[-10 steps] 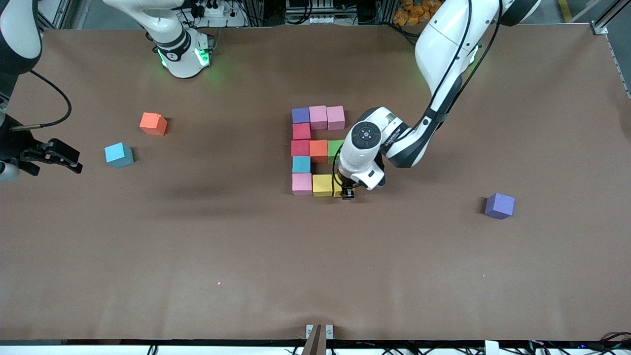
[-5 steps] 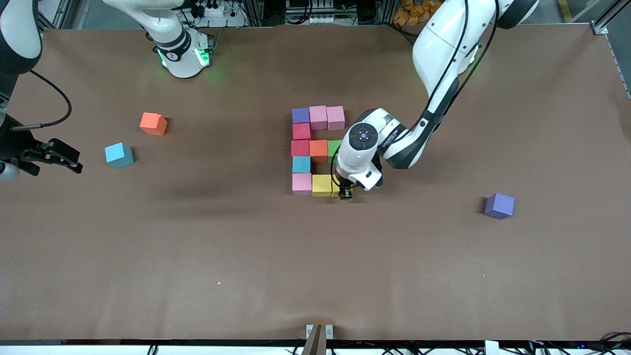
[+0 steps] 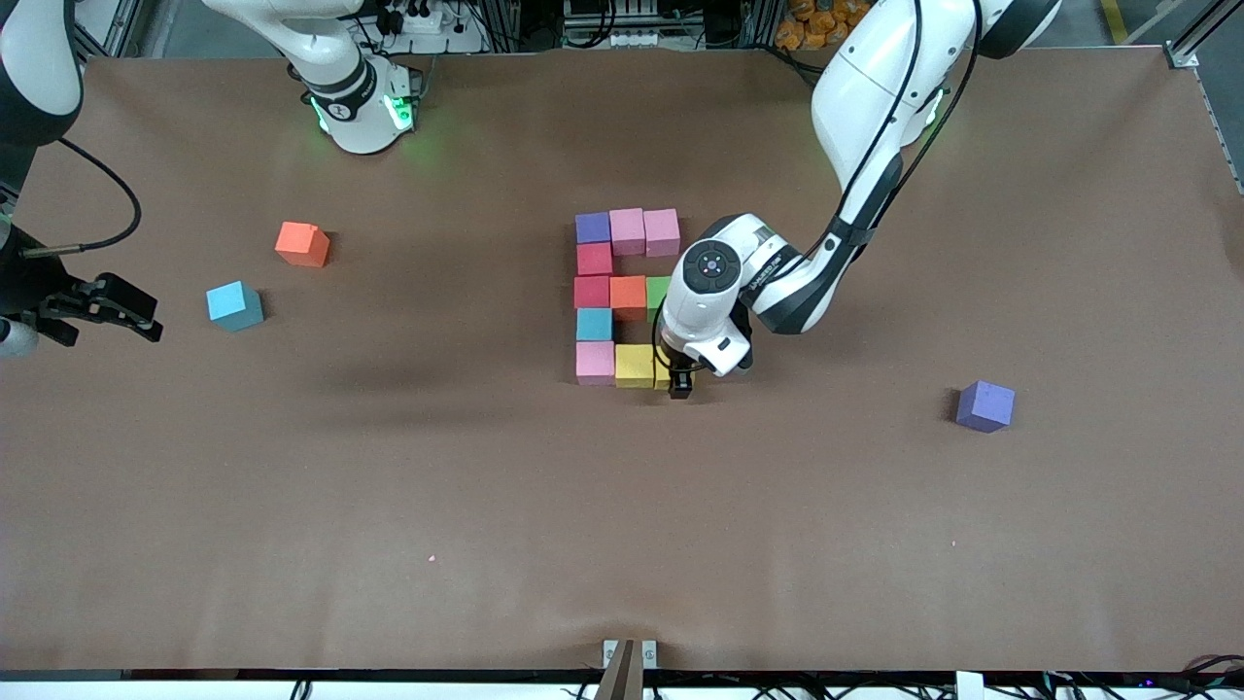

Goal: Arrange 11 blocks into digit 3

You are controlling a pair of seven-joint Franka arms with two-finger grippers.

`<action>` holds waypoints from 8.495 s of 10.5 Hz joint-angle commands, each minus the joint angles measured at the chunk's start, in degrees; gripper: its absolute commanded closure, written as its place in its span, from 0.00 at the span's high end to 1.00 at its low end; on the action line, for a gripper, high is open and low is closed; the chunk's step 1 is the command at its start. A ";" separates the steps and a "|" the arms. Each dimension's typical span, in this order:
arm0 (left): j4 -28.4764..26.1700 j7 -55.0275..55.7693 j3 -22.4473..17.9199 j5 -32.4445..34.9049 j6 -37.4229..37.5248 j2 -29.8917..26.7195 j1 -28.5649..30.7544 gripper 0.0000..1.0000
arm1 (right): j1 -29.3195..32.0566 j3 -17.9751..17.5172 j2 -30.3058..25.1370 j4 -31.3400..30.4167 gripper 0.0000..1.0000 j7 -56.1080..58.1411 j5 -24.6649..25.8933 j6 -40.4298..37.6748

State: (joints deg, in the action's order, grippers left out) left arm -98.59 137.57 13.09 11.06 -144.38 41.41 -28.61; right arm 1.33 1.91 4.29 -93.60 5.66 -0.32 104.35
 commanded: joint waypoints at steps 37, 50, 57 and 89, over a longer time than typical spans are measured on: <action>1.65 -60.74 0.09 0.89 25.98 -24.27 10.15 1.00 | 0.08 -0.24 -2.62 -0.44 1.00 -3.27 0.85 -5.12; 13.51 -96.06 -0.08 -0.43 43.82 -24.71 17.01 1.00 | 0.51 -0.24 -2.09 -0.44 1.00 2.60 1.47 -4.33; 13.60 -107.24 -0.08 -0.78 46.81 -27.96 21.23 1.00 | 0.43 -0.24 -2.01 -0.53 1.00 2.51 1.38 -4.33; 1.12 -125.35 -9.93 -13.43 50.95 -46.86 27.12 1.00 | 0.43 -0.24 -1.48 -0.53 1.00 2.51 1.38 -4.07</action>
State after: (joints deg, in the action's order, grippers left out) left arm -98.06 13.51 3.24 -1.42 -94.69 -4.97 -1.60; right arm 1.29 2.03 2.72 -94.17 7.50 0.37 100.06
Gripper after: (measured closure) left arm 0.000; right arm 0.000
